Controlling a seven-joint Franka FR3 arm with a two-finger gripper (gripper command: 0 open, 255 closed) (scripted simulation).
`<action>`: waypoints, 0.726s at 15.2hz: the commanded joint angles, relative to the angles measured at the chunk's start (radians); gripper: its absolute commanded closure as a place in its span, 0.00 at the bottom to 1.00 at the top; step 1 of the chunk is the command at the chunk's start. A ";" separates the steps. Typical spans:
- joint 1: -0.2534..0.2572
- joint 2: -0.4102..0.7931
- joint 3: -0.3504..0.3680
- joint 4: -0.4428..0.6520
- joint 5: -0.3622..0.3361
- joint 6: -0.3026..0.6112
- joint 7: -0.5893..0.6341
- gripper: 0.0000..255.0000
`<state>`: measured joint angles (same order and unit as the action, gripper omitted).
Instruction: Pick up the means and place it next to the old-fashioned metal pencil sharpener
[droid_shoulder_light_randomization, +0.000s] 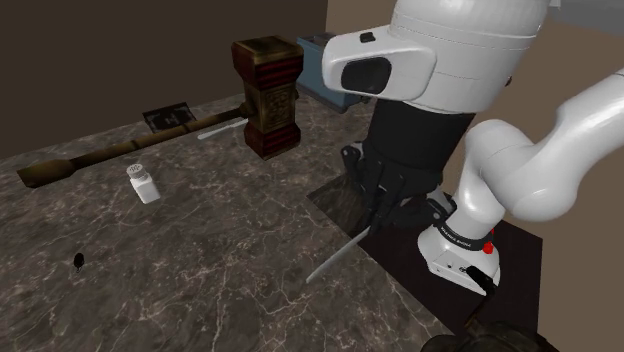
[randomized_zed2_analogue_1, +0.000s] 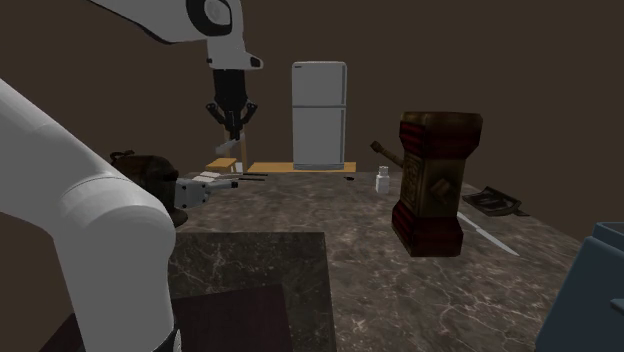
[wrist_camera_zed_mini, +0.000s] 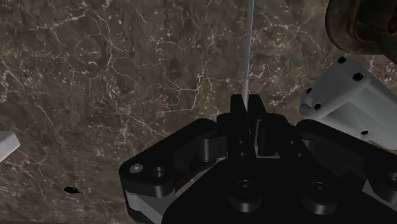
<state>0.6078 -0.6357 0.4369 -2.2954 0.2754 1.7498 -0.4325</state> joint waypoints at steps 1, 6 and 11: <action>0.002 0.000 0.006 -0.026 0.004 0.027 -0.002 1.00; 0.007 0.000 0.020 -0.092 0.016 0.093 -0.006 1.00; 0.011 0.007 0.035 -0.153 0.028 0.161 -0.009 1.00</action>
<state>0.6181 -0.6320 0.4680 -2.4356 0.3009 1.8942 -0.4416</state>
